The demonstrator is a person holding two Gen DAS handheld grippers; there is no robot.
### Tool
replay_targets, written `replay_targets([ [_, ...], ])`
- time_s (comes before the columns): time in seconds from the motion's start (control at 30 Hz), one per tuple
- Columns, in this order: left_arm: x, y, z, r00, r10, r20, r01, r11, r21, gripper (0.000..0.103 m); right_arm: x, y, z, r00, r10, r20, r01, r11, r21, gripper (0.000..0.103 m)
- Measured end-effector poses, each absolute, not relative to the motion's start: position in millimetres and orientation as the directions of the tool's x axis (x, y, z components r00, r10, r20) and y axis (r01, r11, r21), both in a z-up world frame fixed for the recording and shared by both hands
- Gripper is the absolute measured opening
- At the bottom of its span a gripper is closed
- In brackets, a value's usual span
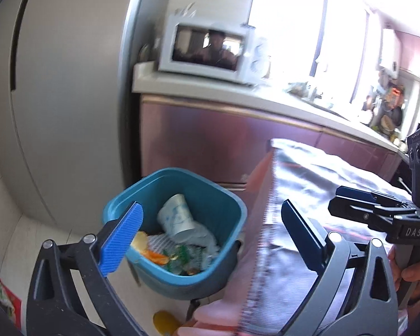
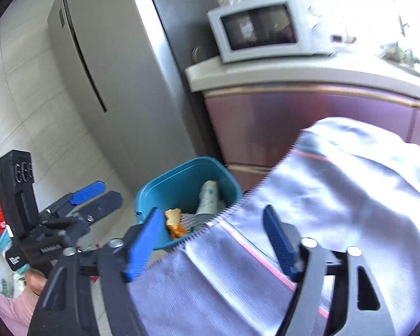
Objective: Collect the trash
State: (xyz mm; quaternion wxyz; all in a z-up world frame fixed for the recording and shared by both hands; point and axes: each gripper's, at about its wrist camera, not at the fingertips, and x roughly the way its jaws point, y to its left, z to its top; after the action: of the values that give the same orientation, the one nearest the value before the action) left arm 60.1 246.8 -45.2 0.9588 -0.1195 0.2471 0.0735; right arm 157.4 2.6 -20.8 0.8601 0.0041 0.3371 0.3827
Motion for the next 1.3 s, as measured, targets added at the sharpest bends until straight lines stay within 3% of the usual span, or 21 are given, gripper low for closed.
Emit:
replay_targets([
  [0.17,47,207,-31,0.904,0.059,-0.424,-0.146,0.974,-0.176,0.097,121,-38,-13,0.634,0.577,-0.514,-0.574,0.797,0.187,0.096],
  [0.67,18,88,-1,0.963,-0.003,-0.269,-0.027,0.994,-0.107,0.097,51,-141,-6,0.897,0.278,-0.344,-0.282,0.959,0.038,0.096],
  [1.3,0,54,-2,0.979,0.011,-0.202,-0.018,0.999,-0.034,0.097,15,-178,-5,0.956,0.155,-0.25,-0.15,0.988,0.04,0.096],
])
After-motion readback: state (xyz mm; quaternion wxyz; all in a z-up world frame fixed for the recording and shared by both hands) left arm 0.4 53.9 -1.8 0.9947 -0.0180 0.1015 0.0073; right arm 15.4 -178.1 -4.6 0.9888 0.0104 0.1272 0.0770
